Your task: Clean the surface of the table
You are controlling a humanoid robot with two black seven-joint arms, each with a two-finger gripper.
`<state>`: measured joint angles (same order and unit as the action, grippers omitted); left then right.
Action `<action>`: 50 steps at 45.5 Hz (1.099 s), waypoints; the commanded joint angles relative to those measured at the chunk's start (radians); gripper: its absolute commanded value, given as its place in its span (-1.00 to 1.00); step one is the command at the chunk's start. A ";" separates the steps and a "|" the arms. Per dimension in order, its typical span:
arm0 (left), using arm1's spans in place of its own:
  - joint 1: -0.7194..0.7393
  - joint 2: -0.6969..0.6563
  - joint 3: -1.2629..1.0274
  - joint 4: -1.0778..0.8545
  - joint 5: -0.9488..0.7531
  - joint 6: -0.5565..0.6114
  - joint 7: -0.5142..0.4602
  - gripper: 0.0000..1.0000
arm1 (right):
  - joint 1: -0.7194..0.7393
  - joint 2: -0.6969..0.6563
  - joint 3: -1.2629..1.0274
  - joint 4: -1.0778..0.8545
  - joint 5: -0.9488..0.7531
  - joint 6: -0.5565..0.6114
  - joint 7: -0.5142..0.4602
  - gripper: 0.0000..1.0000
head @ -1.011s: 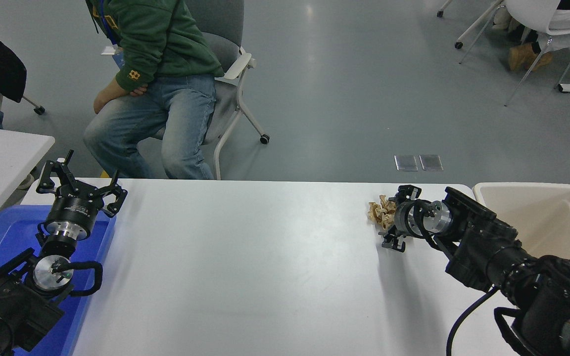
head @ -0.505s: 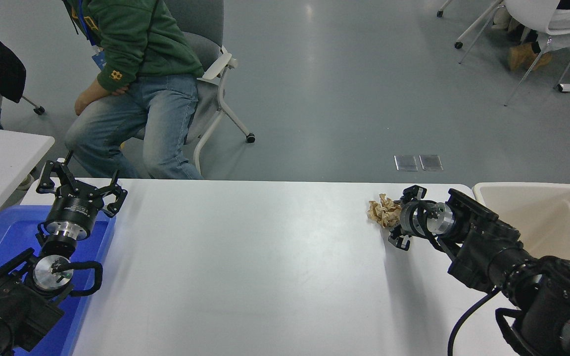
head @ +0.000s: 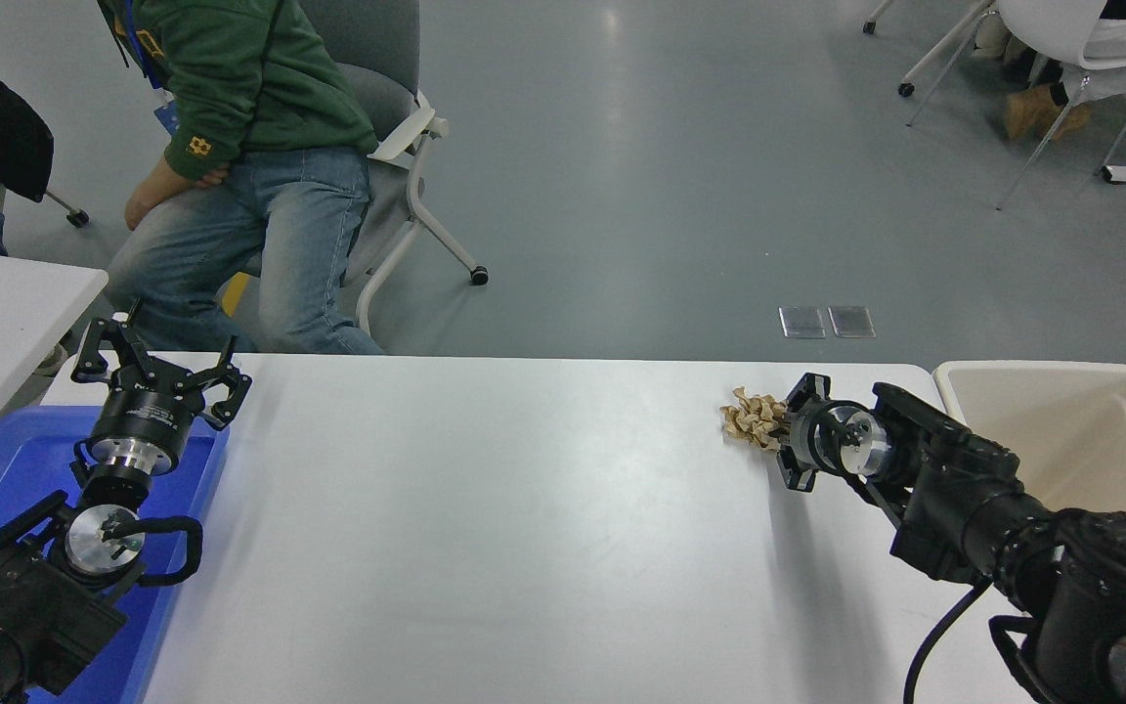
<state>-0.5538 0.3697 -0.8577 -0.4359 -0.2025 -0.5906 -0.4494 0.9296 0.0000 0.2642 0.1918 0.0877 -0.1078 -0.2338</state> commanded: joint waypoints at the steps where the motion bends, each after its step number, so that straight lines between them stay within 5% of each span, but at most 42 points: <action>1: 0.000 0.000 0.000 0.000 0.000 0.000 0.000 1.00 | 0.001 0.000 -0.020 0.003 0.000 0.022 0.002 -1.00; 19: 0.000 0.000 0.000 0.000 0.000 0.000 0.000 1.00 | 0.009 -0.003 0.001 0.028 0.007 0.235 -0.010 -1.00; 50: 0.000 0.000 0.000 -0.001 0.000 0.000 0.000 1.00 | -0.020 -0.632 -0.017 0.739 -0.049 0.298 -0.012 -1.00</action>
<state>-0.5538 0.3697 -0.8574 -0.4360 -0.2025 -0.5906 -0.4495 0.9182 -0.4420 0.2451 0.7056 0.0503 0.1850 -0.2442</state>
